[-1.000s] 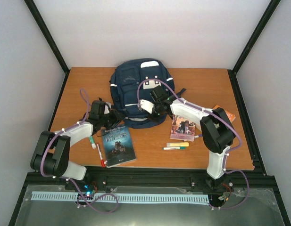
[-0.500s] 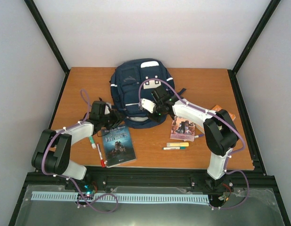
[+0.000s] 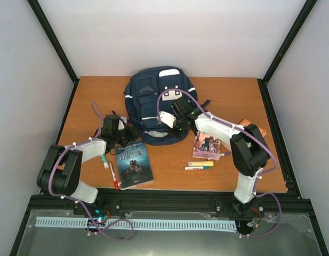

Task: Pack the student bag
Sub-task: Unzip the student bag at the center of the board.

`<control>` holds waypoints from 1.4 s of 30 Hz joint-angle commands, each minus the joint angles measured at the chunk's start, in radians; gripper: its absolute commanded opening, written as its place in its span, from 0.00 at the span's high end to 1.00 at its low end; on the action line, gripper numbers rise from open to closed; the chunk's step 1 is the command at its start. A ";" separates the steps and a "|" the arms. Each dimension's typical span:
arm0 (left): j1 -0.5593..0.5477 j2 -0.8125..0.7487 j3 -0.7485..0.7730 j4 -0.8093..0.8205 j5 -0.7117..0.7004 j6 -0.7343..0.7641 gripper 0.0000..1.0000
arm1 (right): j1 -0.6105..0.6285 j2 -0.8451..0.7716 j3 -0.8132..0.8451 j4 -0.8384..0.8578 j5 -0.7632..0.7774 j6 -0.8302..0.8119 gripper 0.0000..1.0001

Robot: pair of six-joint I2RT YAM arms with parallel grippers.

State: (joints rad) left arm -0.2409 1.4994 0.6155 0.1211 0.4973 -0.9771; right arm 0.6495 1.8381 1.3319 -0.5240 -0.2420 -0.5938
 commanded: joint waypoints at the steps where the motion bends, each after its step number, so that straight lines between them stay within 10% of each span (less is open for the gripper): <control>1: 0.006 -0.090 -0.002 0.042 0.039 0.022 0.77 | 0.009 -0.026 -0.002 0.025 -0.011 0.013 0.97; 11: 0.006 -0.092 -0.014 0.052 0.070 0.022 0.82 | 0.009 -0.014 -0.001 0.028 -0.011 0.017 0.97; 18: 0.006 -0.083 0.004 -0.052 -0.012 0.104 0.47 | 0.009 -0.016 -0.003 0.028 -0.012 0.019 0.97; 22: 0.005 -0.012 0.010 0.012 0.044 0.123 0.43 | 0.009 -0.016 -0.007 0.031 -0.018 0.020 0.97; 42: -0.047 -0.013 0.020 0.090 0.154 0.133 0.76 | 0.009 -0.002 -0.005 0.031 -0.019 0.027 0.97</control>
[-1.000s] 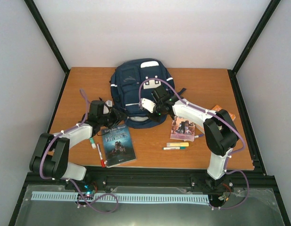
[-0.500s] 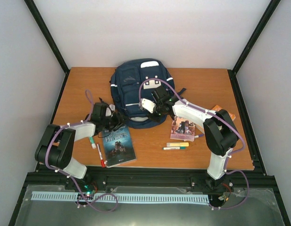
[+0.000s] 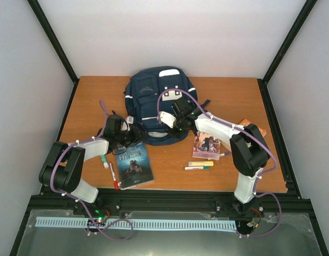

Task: Pack the student bag
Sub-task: Unzip the student bag at the center of the board.

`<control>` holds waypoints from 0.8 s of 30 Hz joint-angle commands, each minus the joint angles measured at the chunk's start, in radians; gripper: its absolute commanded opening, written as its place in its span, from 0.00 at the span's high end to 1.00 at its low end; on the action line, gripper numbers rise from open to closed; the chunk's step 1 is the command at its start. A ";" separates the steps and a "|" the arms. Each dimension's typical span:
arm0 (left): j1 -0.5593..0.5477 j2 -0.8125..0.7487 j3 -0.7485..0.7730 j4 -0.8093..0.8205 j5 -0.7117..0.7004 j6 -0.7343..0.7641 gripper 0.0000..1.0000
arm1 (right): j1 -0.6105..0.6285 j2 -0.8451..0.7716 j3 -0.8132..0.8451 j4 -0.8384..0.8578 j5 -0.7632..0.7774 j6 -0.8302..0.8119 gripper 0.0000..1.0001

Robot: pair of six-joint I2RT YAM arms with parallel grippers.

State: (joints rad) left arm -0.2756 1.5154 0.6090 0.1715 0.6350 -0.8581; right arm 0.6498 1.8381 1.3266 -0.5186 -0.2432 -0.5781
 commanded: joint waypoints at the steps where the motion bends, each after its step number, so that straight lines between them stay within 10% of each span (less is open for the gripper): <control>1: -0.014 -0.033 0.025 0.035 0.016 0.014 0.78 | 0.008 -0.003 0.000 0.026 -0.018 0.011 0.97; 9: -0.016 -0.100 0.044 -0.118 -0.036 0.083 0.99 | 0.007 -0.022 -0.019 0.030 0.016 -0.003 0.97; 24: 0.033 -0.070 0.128 -0.288 -0.180 0.115 0.99 | -0.038 -0.139 -0.083 0.118 0.202 0.041 0.97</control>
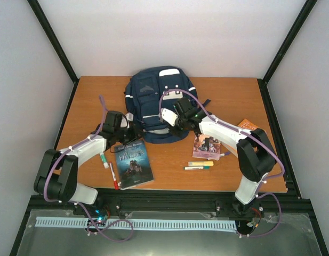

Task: Pack the student bag
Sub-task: Unzip the student bag at the center of the board.

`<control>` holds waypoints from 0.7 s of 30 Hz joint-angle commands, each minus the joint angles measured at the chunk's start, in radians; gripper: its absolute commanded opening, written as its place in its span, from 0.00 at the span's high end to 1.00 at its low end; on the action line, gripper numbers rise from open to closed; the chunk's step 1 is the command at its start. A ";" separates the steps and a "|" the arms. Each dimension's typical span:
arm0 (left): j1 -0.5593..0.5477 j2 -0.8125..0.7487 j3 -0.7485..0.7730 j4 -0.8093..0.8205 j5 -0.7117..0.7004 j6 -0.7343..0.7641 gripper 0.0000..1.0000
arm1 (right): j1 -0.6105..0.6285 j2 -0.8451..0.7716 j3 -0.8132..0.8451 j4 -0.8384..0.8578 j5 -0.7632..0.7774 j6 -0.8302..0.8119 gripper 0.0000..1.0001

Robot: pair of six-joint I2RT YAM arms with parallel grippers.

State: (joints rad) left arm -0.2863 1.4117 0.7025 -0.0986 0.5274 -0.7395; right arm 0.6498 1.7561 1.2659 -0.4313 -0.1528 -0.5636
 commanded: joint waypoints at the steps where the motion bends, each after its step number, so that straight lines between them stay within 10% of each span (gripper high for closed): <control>1: 0.052 0.049 0.044 -0.014 -0.073 -0.006 0.99 | -0.043 -0.066 -0.024 0.034 0.115 0.026 0.97; 21: 0.149 0.293 0.325 -0.049 -0.048 -0.042 0.99 | -0.048 -0.181 -0.075 0.086 0.134 0.028 0.97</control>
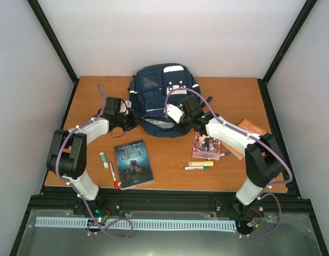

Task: Pack the student bag
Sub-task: Unzip the student bag at the center of the board.

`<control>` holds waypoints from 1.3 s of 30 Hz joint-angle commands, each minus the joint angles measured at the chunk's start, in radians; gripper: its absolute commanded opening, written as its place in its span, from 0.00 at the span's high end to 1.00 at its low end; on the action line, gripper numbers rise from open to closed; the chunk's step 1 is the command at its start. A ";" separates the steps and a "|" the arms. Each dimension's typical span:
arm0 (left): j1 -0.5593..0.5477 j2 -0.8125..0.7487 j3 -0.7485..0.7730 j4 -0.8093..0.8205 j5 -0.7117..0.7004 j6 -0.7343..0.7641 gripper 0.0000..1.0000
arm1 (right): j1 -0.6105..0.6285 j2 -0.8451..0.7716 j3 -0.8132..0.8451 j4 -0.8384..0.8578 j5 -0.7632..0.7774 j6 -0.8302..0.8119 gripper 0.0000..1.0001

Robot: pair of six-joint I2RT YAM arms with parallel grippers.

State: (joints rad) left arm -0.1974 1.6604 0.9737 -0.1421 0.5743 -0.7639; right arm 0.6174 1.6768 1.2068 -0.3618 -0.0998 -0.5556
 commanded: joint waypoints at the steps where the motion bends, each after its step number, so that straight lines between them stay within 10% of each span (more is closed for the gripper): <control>1: 0.061 0.050 0.059 -0.004 -0.082 -0.018 0.99 | -0.017 -0.115 -0.019 0.024 0.088 0.024 0.97; 39: 0.155 0.324 0.453 -0.101 -0.027 -0.001 0.84 | -0.025 -0.168 -0.055 0.054 0.051 0.009 0.97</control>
State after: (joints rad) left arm -0.0429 2.0327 1.4193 -0.3046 0.5213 -0.7795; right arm 0.5957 1.5047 1.1503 -0.3176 -0.0418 -0.5488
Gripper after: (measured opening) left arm 0.125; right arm 0.029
